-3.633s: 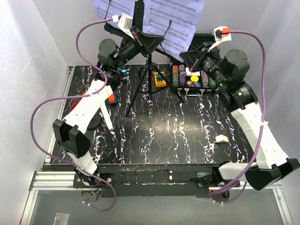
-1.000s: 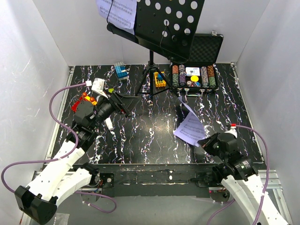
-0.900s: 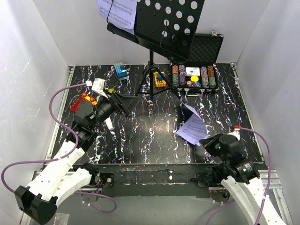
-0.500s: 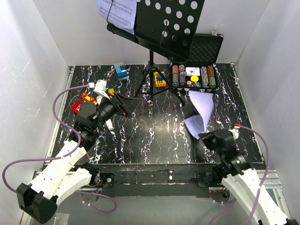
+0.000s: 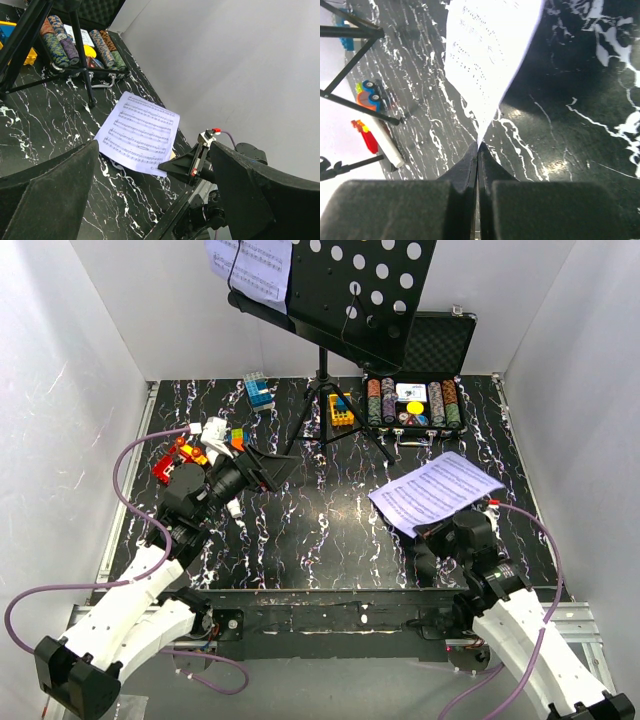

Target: Pack up the instrument practice props

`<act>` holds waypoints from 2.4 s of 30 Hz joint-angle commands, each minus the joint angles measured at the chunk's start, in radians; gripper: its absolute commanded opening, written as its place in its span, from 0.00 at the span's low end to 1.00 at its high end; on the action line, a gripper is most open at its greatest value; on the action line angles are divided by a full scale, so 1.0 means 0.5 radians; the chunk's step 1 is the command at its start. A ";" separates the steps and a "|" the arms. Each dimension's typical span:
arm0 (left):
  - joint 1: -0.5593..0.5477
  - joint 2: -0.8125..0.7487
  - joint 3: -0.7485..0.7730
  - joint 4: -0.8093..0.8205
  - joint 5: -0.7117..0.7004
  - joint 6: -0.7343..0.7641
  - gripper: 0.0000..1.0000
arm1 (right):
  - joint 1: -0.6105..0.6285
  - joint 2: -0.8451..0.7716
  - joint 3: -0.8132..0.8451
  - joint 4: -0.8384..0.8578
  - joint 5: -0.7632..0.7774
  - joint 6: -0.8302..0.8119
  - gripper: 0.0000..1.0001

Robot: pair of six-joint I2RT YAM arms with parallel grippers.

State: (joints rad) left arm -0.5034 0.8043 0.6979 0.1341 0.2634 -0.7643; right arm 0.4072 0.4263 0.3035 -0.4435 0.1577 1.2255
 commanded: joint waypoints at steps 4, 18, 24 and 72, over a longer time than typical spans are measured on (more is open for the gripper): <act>-0.003 0.011 -0.003 0.002 0.022 0.004 0.93 | -0.035 -0.073 0.077 -0.202 0.044 -0.122 0.40; -0.003 -0.007 -0.037 -0.063 0.010 0.034 0.94 | -0.038 0.064 0.458 -0.442 -0.208 -0.564 0.62; -0.003 -0.001 -0.061 -0.072 0.022 -0.018 0.94 | -0.038 0.530 0.280 0.134 -0.165 -0.567 0.61; -0.003 0.348 1.037 -1.059 -0.742 0.667 0.98 | 0.683 1.040 1.197 0.766 0.384 -1.742 0.63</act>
State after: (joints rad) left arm -0.5034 0.8616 1.1389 -0.1749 0.0010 -0.4953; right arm 0.7422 0.8318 0.8936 -0.1955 0.2874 0.4541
